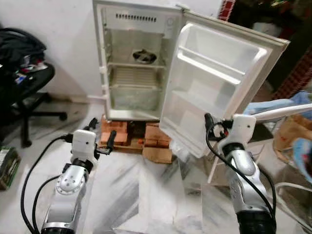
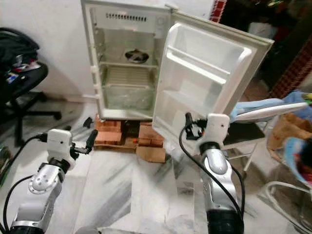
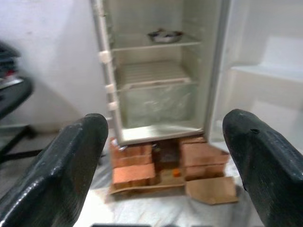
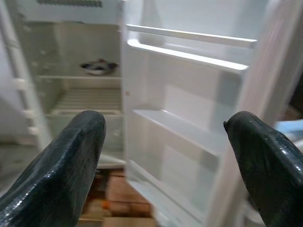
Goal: Restocking fridge
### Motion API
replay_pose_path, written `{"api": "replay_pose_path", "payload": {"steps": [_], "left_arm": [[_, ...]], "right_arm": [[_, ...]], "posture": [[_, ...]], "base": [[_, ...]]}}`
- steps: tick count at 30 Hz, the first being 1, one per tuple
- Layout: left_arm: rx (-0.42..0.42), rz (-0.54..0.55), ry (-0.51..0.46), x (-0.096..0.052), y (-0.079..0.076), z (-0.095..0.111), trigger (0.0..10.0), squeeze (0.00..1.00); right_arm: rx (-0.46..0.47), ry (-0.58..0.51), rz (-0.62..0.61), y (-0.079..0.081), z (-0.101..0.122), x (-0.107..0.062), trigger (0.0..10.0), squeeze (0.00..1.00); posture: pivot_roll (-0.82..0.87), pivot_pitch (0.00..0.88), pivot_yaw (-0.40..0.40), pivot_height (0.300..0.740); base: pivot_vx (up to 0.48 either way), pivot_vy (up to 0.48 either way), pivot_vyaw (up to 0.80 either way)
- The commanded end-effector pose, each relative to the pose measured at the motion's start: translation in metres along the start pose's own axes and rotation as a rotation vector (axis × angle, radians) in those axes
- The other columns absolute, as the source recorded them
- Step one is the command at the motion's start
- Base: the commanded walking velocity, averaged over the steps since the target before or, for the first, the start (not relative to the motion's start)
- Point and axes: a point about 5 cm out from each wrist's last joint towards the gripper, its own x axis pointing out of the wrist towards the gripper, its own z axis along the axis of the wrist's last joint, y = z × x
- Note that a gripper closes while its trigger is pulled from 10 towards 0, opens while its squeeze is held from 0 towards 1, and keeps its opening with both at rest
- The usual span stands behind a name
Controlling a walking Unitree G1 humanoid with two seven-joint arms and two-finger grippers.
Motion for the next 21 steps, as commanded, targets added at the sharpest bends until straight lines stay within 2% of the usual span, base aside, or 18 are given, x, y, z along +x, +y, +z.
{"api": "replay_pose_path", "payload": {"steps": [1, 21], "left_arm": [[0.005, -0.03, -0.012, 0.003, -0.01, 0.003, 10.0, 0.0], [-0.004, -0.023, -0.001, 0.003, -0.009, 0.003, 10.0, 0.0]], "right_arm": [[0.016, 0.002, -0.001, -0.006, 0.001, 0.0, 10.0, 0.0], [0.044, -0.006, 0.082, 0.005, 0.002, 0.0, 10.0, 0.0]], "posture": [[0.0, 0.005, -0.099, 0.74], [0.0, 0.026, -0.105, 0.74]], "base": [[0.45, 0.0, 0.0], [0.466, -0.014, 0.0]]}}
